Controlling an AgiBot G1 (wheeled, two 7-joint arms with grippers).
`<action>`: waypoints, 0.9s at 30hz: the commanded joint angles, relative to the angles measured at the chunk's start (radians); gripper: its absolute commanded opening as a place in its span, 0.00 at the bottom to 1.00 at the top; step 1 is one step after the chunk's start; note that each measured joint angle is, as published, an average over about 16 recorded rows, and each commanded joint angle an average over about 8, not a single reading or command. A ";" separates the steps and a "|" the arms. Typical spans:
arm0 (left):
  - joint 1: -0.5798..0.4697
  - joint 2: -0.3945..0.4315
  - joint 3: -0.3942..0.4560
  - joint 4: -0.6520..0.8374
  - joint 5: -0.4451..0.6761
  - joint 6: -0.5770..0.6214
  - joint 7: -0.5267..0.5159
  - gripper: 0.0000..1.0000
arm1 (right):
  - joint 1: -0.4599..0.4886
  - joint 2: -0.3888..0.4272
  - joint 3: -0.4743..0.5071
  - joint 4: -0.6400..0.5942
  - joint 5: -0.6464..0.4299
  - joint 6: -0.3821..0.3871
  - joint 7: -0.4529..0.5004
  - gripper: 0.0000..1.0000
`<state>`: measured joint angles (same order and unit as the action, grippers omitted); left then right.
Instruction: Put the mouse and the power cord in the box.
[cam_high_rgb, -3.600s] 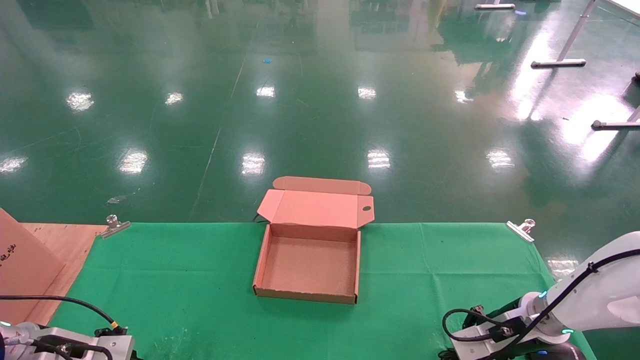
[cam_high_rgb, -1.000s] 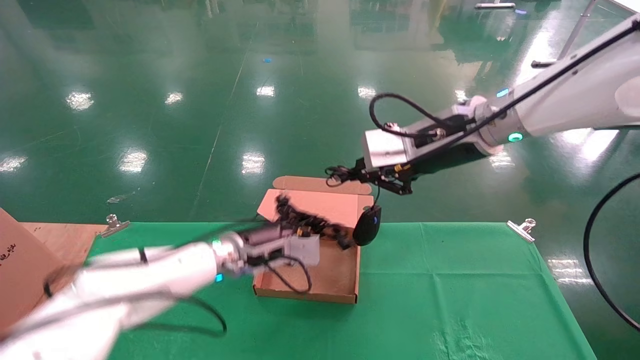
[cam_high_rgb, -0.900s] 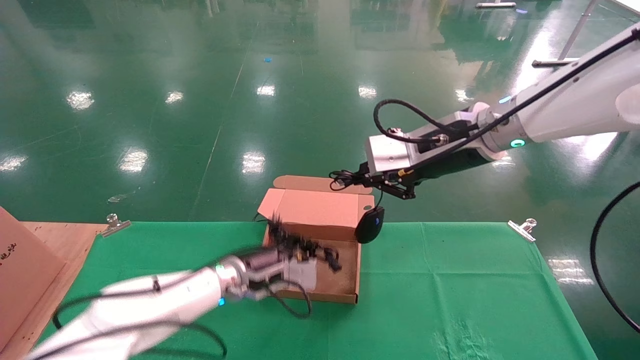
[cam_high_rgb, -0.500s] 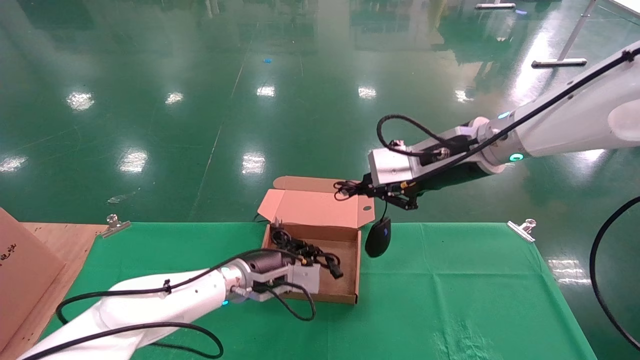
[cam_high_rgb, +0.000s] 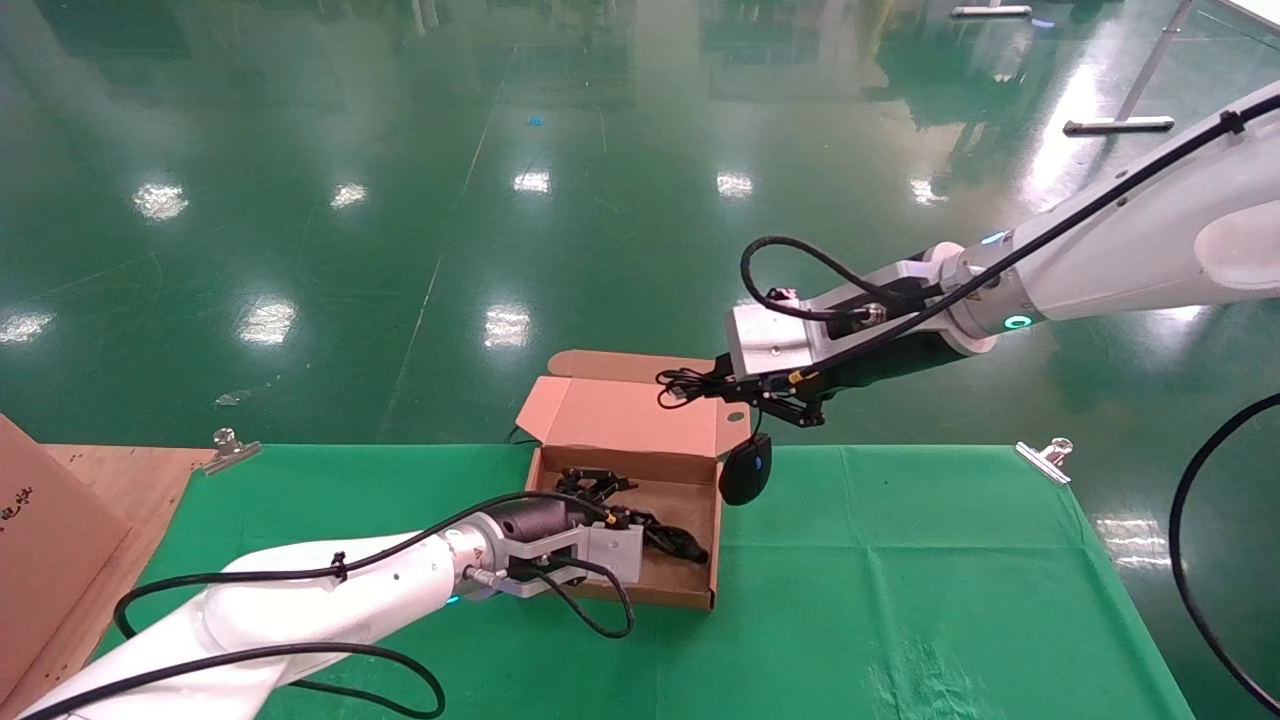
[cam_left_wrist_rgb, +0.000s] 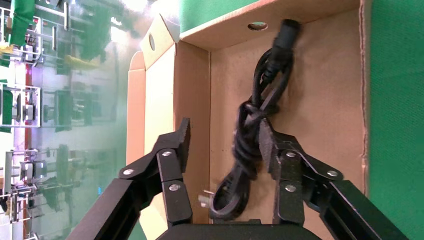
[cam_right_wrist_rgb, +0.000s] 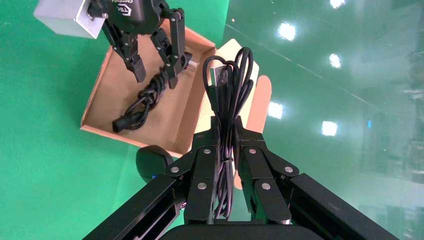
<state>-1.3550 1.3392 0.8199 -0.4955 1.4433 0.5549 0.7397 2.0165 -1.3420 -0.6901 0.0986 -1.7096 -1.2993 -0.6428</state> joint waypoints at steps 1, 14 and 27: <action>0.002 0.006 0.010 0.004 -0.003 -0.017 -0.002 1.00 | 0.001 -0.003 0.000 0.001 0.001 -0.001 0.002 0.00; -0.032 -0.343 -0.113 -0.220 -0.230 0.292 -0.150 1.00 | -0.061 -0.027 -0.047 0.178 0.030 0.009 0.114 0.00; 0.084 -0.706 -0.227 -0.411 -0.395 0.367 -0.287 1.00 | -0.215 -0.038 -0.322 0.555 0.129 0.280 0.389 0.00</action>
<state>-1.2757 0.6517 0.5967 -0.8930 1.0538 0.9200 0.4615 1.8026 -1.3796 -1.0085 0.6352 -1.5832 -1.0064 -0.2649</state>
